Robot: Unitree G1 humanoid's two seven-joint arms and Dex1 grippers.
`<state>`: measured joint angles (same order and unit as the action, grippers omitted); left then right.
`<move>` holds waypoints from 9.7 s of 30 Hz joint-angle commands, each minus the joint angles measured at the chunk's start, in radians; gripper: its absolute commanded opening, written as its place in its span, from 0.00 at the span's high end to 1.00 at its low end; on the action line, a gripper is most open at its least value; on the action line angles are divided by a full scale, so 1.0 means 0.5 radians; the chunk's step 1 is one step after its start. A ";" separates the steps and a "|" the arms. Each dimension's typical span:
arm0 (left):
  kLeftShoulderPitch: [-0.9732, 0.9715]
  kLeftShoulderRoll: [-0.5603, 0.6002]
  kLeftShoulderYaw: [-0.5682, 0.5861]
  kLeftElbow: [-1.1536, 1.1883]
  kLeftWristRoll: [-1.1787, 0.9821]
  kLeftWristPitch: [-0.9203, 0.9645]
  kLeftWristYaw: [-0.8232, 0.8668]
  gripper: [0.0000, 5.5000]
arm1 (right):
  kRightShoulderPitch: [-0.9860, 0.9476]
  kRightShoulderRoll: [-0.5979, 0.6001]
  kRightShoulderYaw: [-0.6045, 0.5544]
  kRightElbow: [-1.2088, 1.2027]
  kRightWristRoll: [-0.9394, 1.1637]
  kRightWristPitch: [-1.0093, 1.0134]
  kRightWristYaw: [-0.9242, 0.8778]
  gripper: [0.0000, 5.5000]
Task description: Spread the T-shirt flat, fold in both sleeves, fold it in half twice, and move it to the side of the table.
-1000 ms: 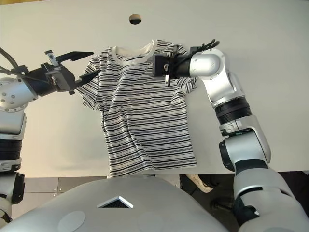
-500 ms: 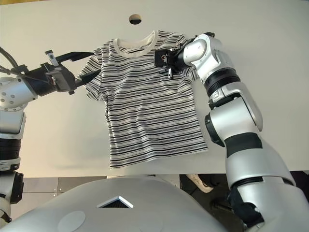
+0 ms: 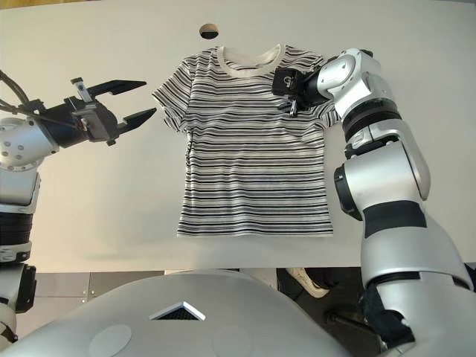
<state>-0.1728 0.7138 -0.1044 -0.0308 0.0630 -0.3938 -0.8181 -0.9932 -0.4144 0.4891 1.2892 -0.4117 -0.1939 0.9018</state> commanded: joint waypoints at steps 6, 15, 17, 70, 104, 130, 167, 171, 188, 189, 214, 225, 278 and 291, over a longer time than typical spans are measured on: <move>-0.105 0.009 -0.031 0.085 -0.004 -0.023 -0.020 0.63 | -0.061 0.023 -0.147 0.038 0.057 0.074 0.090 0.67; -0.130 0.014 -0.054 0.102 -0.018 -0.025 -0.047 0.63 | -0.466 0.001 -0.203 -0.046 0.052 0.046 0.389 0.67; -0.127 0.013 -0.055 0.093 -0.015 -0.019 -0.043 0.63 | -0.427 0.059 -0.188 -0.116 0.070 -0.003 0.491 0.67; -0.100 0.004 -0.066 0.029 0.021 0.006 -0.007 0.63 | 0.198 0.796 0.004 -0.293 0.416 0.593 0.518 0.67; -1.222 0.315 -1.024 1.935 1.893 -0.901 0.826 0.63 | -0.298 0.308 -0.567 -0.778 0.835 0.975 0.914 0.67; -1.368 0.035 -1.386 2.409 2.055 -0.843 1.514 0.63 | -0.247 0.313 -0.536 -0.710 0.819 0.881 0.886 0.67; -1.401 0.037 -1.640 2.560 2.034 -0.939 1.628 0.98 | -0.223 0.322 -0.560 -0.667 0.832 0.859 0.787 0.66; -1.436 0.137 -1.627 2.567 2.026 -0.947 1.634 0.98 | -0.212 0.323 -0.553 -0.674 0.827 0.856 0.787 0.66; -1.594 0.255 -1.481 2.361 1.953 -1.133 1.643 0.98 | -0.169 0.332 -0.517 -0.666 0.799 0.831 0.790 0.66; -1.618 0.270 -1.467 2.325 1.945 -1.162 1.609 0.98 | -0.167 0.333 -0.516 -0.664 0.798 0.830 0.790 0.66; -1.628 -0.053 -1.340 2.186 1.779 -1.109 1.164 0.98 | -0.095 0.311 -0.519 -0.670 0.784 0.834 0.779 0.66; -1.614 -0.301 -1.283 2.400 1.625 -0.929 0.892 0.98 | -0.089 0.304 -0.536 -0.629 0.778 0.828 0.748 0.66; -1.778 0.069 -1.102 2.324 1.701 -0.941 1.645 0.36 | 0.153 -0.431 0.575 0.081 -1.036 -1.000 -1.619 0.66; -1.765 0.064 -1.108 2.343 1.699 -0.939 1.665 0.36 | 0.135 -0.313 0.627 0.082 -1.053 -1.061 -1.686 0.66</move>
<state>-1.0593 0.7445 -0.6571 1.1336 0.9089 -0.8697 0.0096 -0.9333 -0.5965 0.7967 1.3245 -0.9378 -0.6983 0.0251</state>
